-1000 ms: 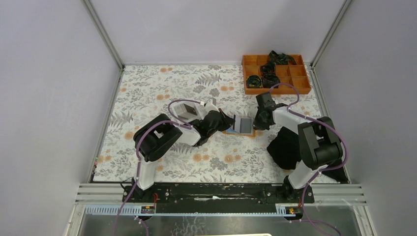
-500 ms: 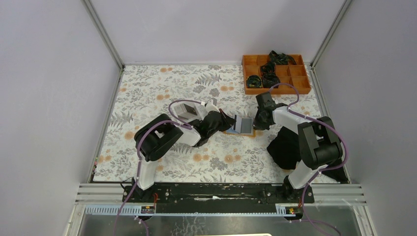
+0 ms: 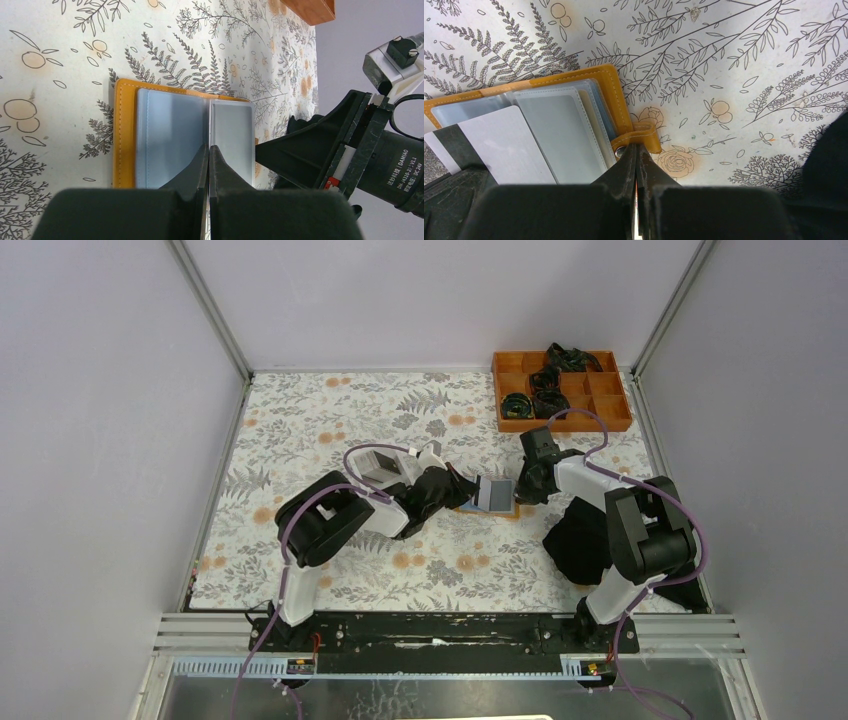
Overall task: Put the credit cards into the card holder
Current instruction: Insert the credit card into the card holder.
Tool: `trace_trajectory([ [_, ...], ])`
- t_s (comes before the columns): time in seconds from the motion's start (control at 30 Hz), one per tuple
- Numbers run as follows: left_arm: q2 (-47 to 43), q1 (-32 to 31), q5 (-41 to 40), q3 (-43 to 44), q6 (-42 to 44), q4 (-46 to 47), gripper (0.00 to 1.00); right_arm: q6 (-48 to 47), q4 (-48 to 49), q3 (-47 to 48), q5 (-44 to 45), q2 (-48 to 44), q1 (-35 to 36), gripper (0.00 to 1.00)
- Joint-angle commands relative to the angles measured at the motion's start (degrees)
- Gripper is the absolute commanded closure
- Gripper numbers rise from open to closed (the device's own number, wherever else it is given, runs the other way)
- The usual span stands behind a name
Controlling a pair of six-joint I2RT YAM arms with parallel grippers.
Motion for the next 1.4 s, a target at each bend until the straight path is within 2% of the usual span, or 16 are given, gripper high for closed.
trace_trajectory([
  [0.0, 1.2, 0.1, 0.0, 0.6, 0.4, 2.6, 1.00, -0.4, -2.8, -2.5, -0.8, 5.1, 1.3, 1.00],
  [1.37, 5.3, -1.2, -0.1, 2.0, -2.0, 4.2, 1.00, -1.8, -2.9, -1.9, -2.0, 7.0, 1.3, 1.00],
])
